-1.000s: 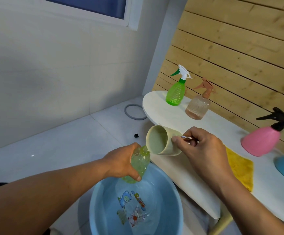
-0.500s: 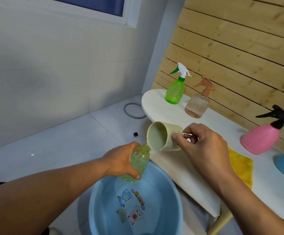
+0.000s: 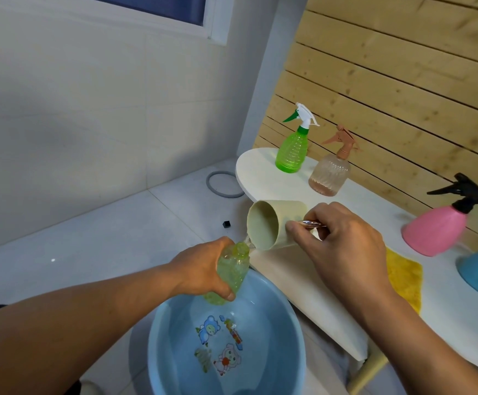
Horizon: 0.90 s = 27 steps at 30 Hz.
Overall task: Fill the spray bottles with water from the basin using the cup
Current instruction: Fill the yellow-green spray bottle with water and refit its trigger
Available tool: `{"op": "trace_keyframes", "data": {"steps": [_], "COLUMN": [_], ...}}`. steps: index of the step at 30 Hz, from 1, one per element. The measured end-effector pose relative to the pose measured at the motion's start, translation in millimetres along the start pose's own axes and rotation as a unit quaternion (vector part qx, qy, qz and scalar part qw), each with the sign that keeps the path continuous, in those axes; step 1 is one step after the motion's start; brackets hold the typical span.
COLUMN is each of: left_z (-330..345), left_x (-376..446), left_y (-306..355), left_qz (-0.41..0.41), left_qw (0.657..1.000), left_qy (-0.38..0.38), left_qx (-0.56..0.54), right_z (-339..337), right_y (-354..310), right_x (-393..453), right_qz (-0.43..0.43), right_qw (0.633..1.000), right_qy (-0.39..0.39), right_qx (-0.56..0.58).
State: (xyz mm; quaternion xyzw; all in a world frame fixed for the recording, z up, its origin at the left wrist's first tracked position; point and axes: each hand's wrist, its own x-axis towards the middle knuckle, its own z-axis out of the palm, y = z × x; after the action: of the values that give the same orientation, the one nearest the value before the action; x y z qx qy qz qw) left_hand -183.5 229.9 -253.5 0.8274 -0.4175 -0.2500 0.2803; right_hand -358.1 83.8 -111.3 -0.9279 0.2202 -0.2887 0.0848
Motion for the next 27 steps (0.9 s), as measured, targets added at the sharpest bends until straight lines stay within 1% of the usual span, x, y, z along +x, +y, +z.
{"op": "trace_keyframes", "data": {"steps": [15, 19, 25, 27], "left_z": [0, 0, 1, 1], "left_x": [0, -1, -1, 0], "left_y": [3, 4, 4, 4], "left_qz": [-0.001, 0.000, 0.002, 0.003], "left_qw": [1.000, 1.000, 1.000, 1.000], "left_qy": [0.003, 0.007, 0.009, 0.011], "left_qx": [0.003, 0.003, -0.002, -0.008], "right_z": [0, 1, 3, 3], "right_y": [-3, -3, -2, -2], "right_x": [-7, -9, -11, -11], "right_qz": [-0.093, -0.128, -0.187, -0.199], "right_qw": [0.991, 0.984, 0.968, 0.966], "right_qy": [0.054, 0.056, 0.092, 0.089], "right_qx": [-0.082, -0.111, -0.136, -0.137]}}
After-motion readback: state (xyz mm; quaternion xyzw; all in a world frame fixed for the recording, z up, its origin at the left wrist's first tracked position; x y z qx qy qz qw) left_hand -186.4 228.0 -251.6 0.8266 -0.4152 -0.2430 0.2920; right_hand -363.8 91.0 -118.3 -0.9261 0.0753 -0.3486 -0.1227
